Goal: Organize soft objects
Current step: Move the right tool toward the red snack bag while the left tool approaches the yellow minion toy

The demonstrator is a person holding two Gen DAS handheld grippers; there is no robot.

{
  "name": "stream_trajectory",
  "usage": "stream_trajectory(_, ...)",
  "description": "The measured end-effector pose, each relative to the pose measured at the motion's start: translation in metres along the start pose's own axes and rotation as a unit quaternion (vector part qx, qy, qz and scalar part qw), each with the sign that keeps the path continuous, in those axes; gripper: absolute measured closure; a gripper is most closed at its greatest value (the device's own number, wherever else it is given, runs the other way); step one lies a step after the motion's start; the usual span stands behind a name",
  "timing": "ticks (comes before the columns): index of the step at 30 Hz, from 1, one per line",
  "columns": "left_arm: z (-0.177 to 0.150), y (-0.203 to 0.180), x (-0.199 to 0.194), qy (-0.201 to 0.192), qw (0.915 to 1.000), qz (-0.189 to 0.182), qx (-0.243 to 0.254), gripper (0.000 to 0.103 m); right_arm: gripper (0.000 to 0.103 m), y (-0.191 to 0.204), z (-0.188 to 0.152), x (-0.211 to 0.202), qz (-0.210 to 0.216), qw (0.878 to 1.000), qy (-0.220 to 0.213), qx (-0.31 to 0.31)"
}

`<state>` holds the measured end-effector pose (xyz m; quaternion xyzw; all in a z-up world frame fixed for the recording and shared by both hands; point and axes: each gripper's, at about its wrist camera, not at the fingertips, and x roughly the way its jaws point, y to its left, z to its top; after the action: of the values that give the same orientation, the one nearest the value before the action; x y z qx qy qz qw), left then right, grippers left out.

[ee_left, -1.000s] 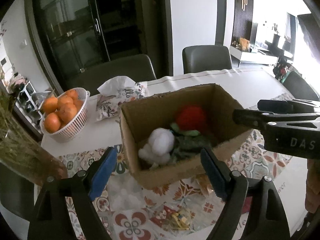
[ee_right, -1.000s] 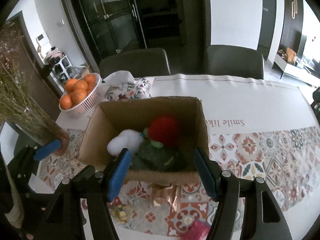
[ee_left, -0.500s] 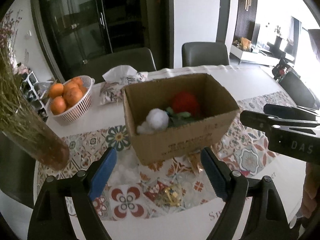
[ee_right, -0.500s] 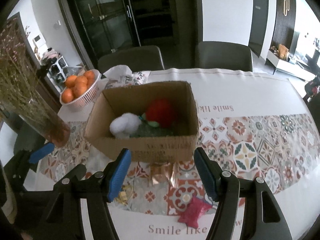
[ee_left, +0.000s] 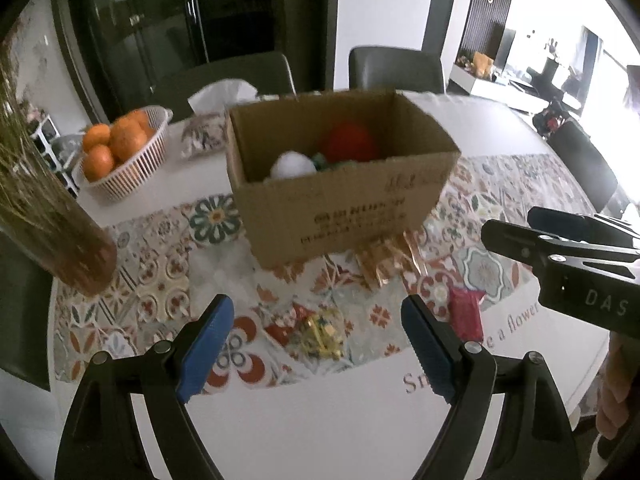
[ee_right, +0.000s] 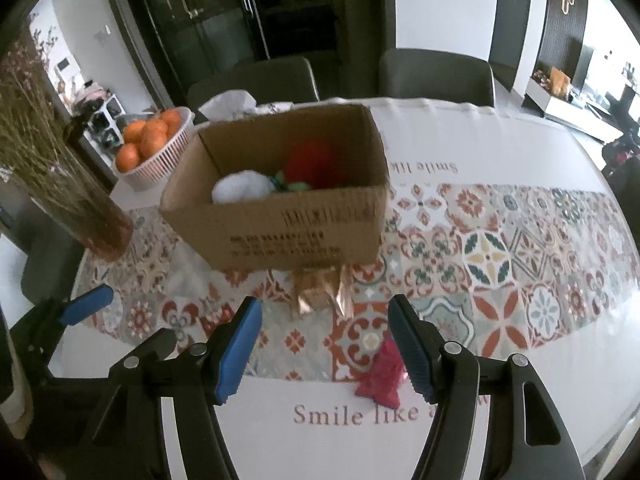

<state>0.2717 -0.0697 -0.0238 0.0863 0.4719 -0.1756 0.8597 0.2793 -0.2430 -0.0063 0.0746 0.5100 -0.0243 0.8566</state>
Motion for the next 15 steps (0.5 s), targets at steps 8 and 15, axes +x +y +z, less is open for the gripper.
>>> stream_trajectory(8, -0.021, -0.003, 0.019, 0.046, 0.9987, -0.021, 0.0, 0.017, 0.036, -0.006, -0.023, 0.013, -0.02, 0.999, 0.029, 0.02)
stream_trajectory(15, -0.034, -0.002, 0.045, 0.098, 0.9943, -0.041, -0.008, 0.017, 0.036, -0.013, -0.043, 0.034, -0.03, 0.997, 0.053, 0.045)
